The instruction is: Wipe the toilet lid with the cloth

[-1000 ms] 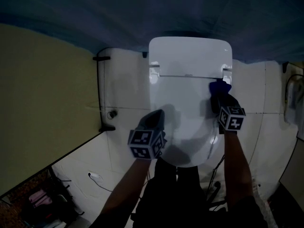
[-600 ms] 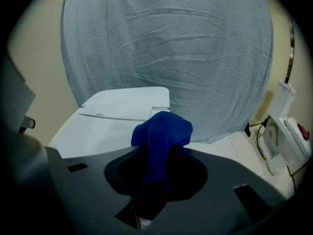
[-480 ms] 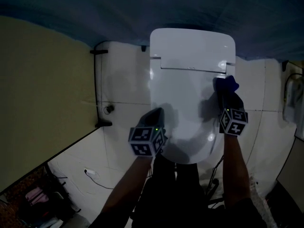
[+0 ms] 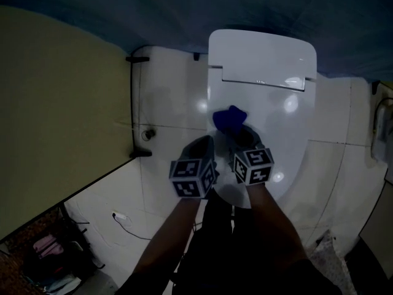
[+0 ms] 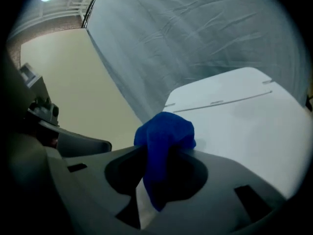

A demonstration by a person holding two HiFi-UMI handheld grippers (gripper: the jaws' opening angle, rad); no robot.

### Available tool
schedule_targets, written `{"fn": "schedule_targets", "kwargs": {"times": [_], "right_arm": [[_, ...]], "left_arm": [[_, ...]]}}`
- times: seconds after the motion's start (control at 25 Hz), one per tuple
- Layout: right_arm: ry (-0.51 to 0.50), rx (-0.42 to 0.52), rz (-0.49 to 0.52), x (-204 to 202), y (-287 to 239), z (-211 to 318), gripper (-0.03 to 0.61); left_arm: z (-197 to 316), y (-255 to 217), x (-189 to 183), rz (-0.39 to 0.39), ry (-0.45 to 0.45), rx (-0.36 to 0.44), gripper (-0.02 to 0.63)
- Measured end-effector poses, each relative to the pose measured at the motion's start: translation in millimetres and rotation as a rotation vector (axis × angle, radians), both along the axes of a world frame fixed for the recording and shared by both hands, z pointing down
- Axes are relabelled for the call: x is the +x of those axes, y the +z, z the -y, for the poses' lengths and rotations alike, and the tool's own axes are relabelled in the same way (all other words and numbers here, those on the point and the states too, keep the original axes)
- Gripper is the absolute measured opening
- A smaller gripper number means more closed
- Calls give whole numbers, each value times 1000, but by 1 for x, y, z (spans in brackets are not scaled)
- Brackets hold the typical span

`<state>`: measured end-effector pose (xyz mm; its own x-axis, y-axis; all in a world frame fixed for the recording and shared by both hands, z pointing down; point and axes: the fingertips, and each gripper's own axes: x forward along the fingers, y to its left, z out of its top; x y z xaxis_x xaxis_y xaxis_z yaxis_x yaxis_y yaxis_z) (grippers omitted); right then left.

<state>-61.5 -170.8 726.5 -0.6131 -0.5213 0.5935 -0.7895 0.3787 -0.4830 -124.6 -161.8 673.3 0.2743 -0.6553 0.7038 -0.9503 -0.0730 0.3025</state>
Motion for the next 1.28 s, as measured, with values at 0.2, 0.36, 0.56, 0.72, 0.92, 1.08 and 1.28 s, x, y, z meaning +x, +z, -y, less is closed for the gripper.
{"fn": "schedule_targets", "kwargs": {"times": [0.2, 0.36, 0.56, 0.72, 0.92, 1.08, 1.28], "right_arm": [[-107, -66, -8, -45, 23, -25, 103], [-170, -89, -103, -49, 40, -35, 103], [-165, -50, -200, -18, 41, -37, 101], [-75, -68, -217, 35, 44, -43, 103], [-6, -70, -268, 98, 44, -48, 101], [52, -48, -329, 155, 43, -49, 101], [194, -95, -340, 219, 44, -54, 101]], "left_arm": [[-13, 6, -17, 31, -30, -22, -11], [-17, 11, -19, 26, -43, -39, -11], [-16, 9, -5, 9, -38, -37, -11], [-14, 6, 5, -1, -26, -30, -11], [-10, 4, 15, -10, -16, -26, -11], [-11, 2, 24, -12, 8, -23, -11], [-15, 2, 24, -3, 19, -29, -11]]}}
